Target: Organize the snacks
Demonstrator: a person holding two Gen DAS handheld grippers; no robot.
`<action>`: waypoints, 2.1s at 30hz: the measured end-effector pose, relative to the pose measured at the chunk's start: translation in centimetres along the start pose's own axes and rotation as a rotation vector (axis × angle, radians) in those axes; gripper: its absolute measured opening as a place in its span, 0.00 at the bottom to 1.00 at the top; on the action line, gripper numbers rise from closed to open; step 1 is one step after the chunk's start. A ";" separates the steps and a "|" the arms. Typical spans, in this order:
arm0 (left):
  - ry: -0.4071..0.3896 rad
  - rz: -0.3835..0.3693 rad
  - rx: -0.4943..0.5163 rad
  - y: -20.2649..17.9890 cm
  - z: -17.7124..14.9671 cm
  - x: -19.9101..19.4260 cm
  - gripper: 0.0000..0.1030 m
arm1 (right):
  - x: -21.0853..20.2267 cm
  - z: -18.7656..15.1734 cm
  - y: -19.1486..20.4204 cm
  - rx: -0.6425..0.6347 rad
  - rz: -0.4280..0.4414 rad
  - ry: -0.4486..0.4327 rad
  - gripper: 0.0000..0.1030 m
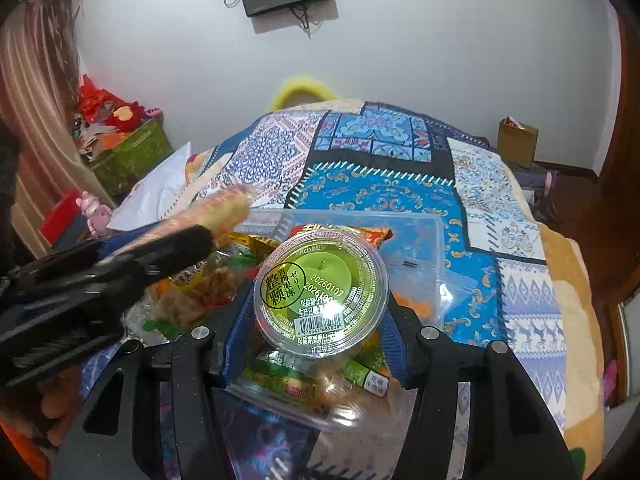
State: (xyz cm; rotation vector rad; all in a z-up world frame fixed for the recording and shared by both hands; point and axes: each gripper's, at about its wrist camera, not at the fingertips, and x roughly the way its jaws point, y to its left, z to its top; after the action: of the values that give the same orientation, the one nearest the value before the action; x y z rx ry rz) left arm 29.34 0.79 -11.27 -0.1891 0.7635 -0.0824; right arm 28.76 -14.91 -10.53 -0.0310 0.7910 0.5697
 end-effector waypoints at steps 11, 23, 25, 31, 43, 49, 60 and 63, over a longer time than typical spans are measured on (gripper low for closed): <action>-0.015 -0.010 0.003 0.3 -0.5 -1.3 0.61 | -0.7 -0.2 0.7 -0.038 -0.016 -0.002 0.62; -0.243 0.029 0.046 -1.0 -0.3 -13.1 0.61 | -9.6 0.7 1.3 -0.015 -0.016 -0.163 0.63; -0.294 0.041 0.060 -1.4 -0.8 -15.8 0.61 | -11.9 0.7 1.9 -0.019 -0.013 -0.211 0.63; -0.415 0.066 0.092 -2.6 -2.8 -22.4 0.73 | -18.0 -0.2 4.2 -0.047 -0.010 -0.343 0.76; -0.496 0.084 0.130 -3.8 -6.3 -27.8 0.96 | -21.7 -3.1 6.4 -0.053 -0.046 -0.428 1.00; -0.496 0.077 0.124 -4.1 -7.1 -28.3 0.97 | -22.5 -4.1 6.6 -0.056 -0.047 -0.432 1.00; -0.483 0.073 0.119 -4.3 -7.6 -28.2 0.97 | -23.0 -4.8 6.8 -0.058 -0.051 -0.441 1.00; -0.482 0.072 0.118 -4.3 -7.6 -28.1 0.97 | -23.0 -4.8 6.7 -0.052 -0.049 -0.436 1.00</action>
State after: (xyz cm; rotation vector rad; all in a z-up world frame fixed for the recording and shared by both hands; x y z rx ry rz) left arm 3.80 -0.49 3.27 -0.0638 0.2836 -0.0114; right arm 9.35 -21.24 2.86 0.0256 0.3505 0.5264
